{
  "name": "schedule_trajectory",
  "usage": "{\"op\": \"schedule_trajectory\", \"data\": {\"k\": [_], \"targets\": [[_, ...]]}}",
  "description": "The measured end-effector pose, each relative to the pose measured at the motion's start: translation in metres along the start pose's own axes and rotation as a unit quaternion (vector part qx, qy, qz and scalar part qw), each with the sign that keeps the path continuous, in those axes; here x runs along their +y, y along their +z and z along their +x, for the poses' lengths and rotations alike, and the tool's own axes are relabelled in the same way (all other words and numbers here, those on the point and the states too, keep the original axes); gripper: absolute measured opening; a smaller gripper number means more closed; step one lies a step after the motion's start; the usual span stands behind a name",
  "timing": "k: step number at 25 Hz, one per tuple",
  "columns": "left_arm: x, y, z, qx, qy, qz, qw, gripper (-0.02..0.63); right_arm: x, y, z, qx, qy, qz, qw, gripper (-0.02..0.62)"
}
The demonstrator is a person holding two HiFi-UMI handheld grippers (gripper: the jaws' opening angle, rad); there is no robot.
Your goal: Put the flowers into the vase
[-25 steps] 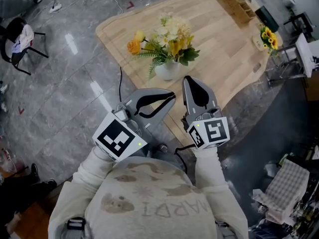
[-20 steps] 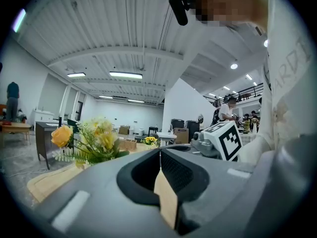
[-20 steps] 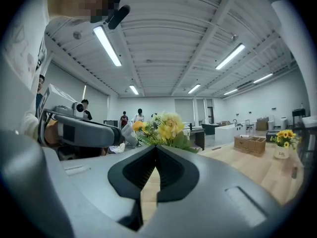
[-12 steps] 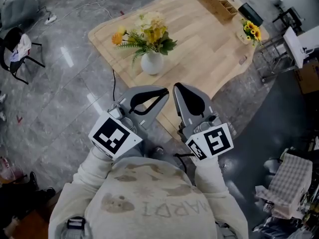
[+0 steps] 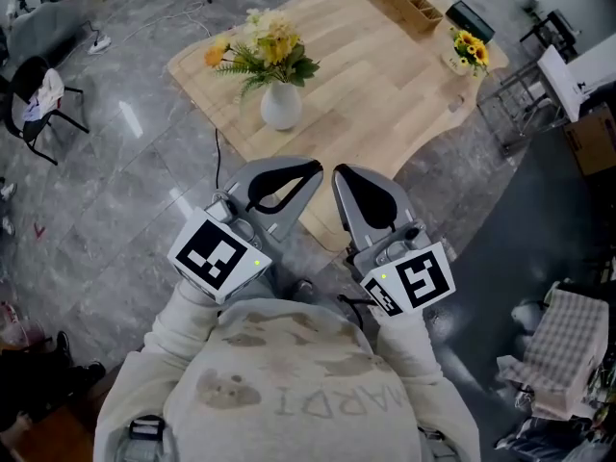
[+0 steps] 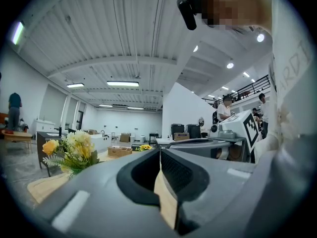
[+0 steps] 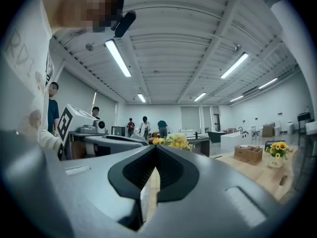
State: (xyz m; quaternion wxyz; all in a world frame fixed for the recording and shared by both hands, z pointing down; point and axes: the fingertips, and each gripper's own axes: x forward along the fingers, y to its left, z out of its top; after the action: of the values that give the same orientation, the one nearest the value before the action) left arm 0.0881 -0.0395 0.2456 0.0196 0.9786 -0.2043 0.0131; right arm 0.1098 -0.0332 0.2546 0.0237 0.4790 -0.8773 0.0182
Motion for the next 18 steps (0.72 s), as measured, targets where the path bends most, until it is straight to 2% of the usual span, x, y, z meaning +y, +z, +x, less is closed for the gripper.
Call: {"op": "schedule_trajectory", "data": {"k": [3, 8, 18], "targets": [[-0.008, -0.001, -0.002, 0.008, 0.007, -0.008, 0.9999, 0.005, 0.006, 0.002, -0.008, -0.001, 0.007, -0.003, 1.0, 0.025], [-0.015, 0.007, -0.008, -0.004, 0.011, -0.008, 0.9999, 0.005, 0.017, 0.006, -0.016, -0.007, 0.014, -0.004, 1.0, 0.025], [-0.018, 0.009, -0.017, -0.002, 0.021, -0.002, 0.9998, 0.005, 0.026, 0.009, -0.017, -0.022, 0.026, 0.004, 0.999, 0.025]]}}
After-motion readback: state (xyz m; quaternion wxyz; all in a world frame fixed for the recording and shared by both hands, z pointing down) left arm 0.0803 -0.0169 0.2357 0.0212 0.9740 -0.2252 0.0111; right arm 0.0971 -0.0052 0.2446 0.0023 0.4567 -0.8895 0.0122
